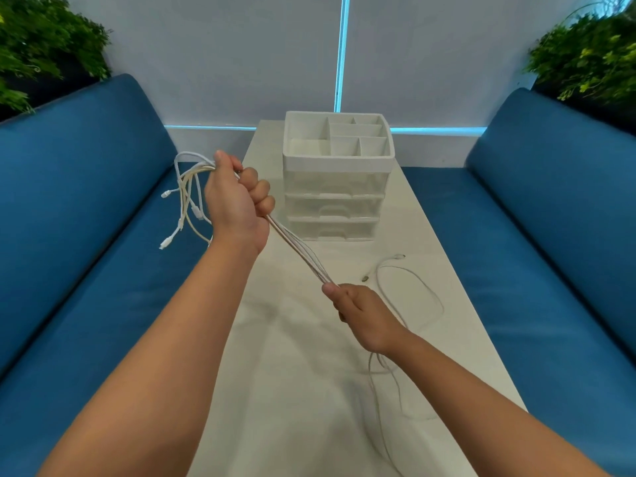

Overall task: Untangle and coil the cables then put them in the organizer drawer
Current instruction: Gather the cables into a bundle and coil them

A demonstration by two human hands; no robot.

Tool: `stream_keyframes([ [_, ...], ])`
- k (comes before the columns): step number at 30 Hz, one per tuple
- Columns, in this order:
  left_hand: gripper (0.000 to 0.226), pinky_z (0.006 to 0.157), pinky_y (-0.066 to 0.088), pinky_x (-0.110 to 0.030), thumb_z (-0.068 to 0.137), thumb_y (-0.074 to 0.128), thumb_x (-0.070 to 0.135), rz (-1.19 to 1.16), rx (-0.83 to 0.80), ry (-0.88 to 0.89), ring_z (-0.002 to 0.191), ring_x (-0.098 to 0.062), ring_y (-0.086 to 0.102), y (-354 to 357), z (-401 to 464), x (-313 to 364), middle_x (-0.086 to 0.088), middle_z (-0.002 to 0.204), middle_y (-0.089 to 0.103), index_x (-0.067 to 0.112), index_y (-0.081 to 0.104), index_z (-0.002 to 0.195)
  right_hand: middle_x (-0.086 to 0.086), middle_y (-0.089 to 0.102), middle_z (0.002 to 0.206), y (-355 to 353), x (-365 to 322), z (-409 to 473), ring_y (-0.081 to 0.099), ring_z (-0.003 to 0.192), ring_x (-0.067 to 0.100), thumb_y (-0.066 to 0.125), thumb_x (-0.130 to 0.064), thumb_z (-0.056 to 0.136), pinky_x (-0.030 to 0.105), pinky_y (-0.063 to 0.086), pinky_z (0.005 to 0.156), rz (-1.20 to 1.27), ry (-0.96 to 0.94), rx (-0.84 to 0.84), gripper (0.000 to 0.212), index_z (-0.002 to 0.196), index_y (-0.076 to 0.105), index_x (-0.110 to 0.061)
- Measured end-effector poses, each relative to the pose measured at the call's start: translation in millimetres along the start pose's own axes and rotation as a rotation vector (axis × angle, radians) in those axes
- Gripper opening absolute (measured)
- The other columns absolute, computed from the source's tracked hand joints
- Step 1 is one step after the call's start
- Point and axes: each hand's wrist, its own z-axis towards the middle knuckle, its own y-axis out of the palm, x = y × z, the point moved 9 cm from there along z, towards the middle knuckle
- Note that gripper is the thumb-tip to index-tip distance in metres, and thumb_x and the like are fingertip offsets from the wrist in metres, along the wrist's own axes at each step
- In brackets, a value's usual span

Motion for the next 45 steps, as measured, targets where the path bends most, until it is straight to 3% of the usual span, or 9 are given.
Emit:
stream_keyframes([
  [3, 0.038, 0.036, 0.016, -0.020, 0.107, 0.032, 0.034, 0.004, 0.024, -0.002, 0.044, -0.008, 0.015, -7, 0, -1, 0.009, 0.050, 0.024, 0.020, 0.038, 0.072, -0.002, 0.028, 0.061, -5, -6, 1, 0.027, 0.058, 0.014, 0.039, -0.061, 0.094, 0.031, 0.027, 0.057, -0.156, -0.039, 0.017, 0.054, 0.066, 0.026, -0.017],
  [10, 0.038, 0.037, 0.015, -0.020, 0.107, 0.033, 0.037, -0.009, 0.031, 0.001, 0.044, -0.008, 0.015, -10, 4, 2, 0.008, 0.052, 0.023, 0.020, 0.039, 0.073, -0.012, 0.041, 0.057, 11, -2, -9, 0.036, 0.053, 0.009, 0.045, -0.048, 0.098, 0.024, 0.035, 0.055, 0.024, 0.002, -0.199, 0.043, 0.068, 0.033, -0.020],
  [15, 0.039, 0.037, 0.016, -0.020, 0.107, 0.032, 0.037, -0.057, 0.067, -0.013, 0.044, -0.008, 0.015, -15, 8, -2, 0.008, 0.051, 0.023, 0.020, 0.039, 0.073, -0.004, 0.034, 0.064, -11, -12, -12, 0.033, 0.061, 0.012, 0.040, -0.051, 0.098, 0.031, 0.032, 0.060, -0.152, -0.118, -0.023, 0.046, 0.069, 0.031, -0.017],
  [21, 0.039, 0.037, 0.018, -0.020, 0.107, 0.033, 0.037, -0.071, 0.142, -0.079, 0.042, -0.008, 0.018, -26, 8, -24, 0.008, 0.048, 0.025, 0.020, 0.040, 0.072, -0.013, 0.031, 0.056, -24, 1, -12, 0.028, 0.053, 0.007, 0.044, -0.050, 0.096, 0.017, 0.028, 0.051, 0.162, -0.068, -0.044, 0.046, 0.060, 0.031, -0.025],
  [30, 0.039, 0.039, 0.024, -0.020, 0.107, 0.032, 0.035, -0.166, 0.180, -0.190, 0.041, -0.009, 0.023, -45, 9, -54, 0.005, 0.052, 0.027, 0.016, 0.042, 0.075, -0.012, 0.033, 0.051, -53, 3, -1, 0.028, 0.049, 0.007, 0.040, -0.048, 0.100, 0.021, 0.027, 0.052, -0.036, 0.011, -0.084, 0.049, 0.060, 0.032, -0.020],
  [35, 0.041, 0.075, 0.049, -0.031, 0.107, 0.031, 0.036, -0.171, 0.157, -0.355, 0.066, -0.016, 0.059, -59, 18, -82, 0.001, 0.059, 0.055, 0.016, 0.046, 0.075, -0.013, 0.035, 0.049, -53, 3, -1, 0.029, 0.046, 0.007, 0.040, -0.051, 0.098, 0.023, 0.029, 0.053, -0.109, 0.065, -0.134, 0.048, 0.063, 0.032, -0.019],
  [37, 0.039, 0.089, 0.047, -0.034, 0.106, 0.033, 0.040, -0.085, 0.142, -0.448, 0.095, -0.018, 0.066, -71, 19, -98, 0.001, 0.082, 0.071, 0.018, 0.052, 0.079, -0.013, 0.037, 0.048, -57, 0, 0, 0.030, 0.046, 0.007, 0.040, -0.051, 0.098, 0.023, 0.029, 0.052, -0.117, 0.071, -0.144, 0.048, 0.062, 0.033, -0.019],
  [40, 0.041, 0.103, 0.044, -0.038, 0.098, 0.046, 0.055, 0.026, 0.097, -0.575, 0.112, -0.023, 0.062, -81, 12, -117, -0.005, 0.122, 0.069, 0.017, 0.061, 0.100, -0.013, 0.036, 0.048, -68, -6, 2, 0.030, 0.047, 0.008, 0.041, -0.050, 0.099, 0.021, 0.028, 0.049, -0.094, 0.091, -0.142, 0.049, 0.060, 0.033, -0.021],
  [45, 0.106, 0.108, 0.039, -0.044, 0.061, 0.062, 0.084, 0.114, -0.085, -0.862, 0.118, -0.031, 0.057, -57, -39, -155, -0.016, 0.127, 0.064, 0.005, 0.049, 0.131, -0.004, 0.033, 0.052, -76, -19, 11, 0.025, 0.045, 0.011, 0.041, -0.047, 0.099, 0.020, 0.026, 0.045, -0.039, 0.106, -0.082, 0.048, 0.064, 0.032, -0.016],
])
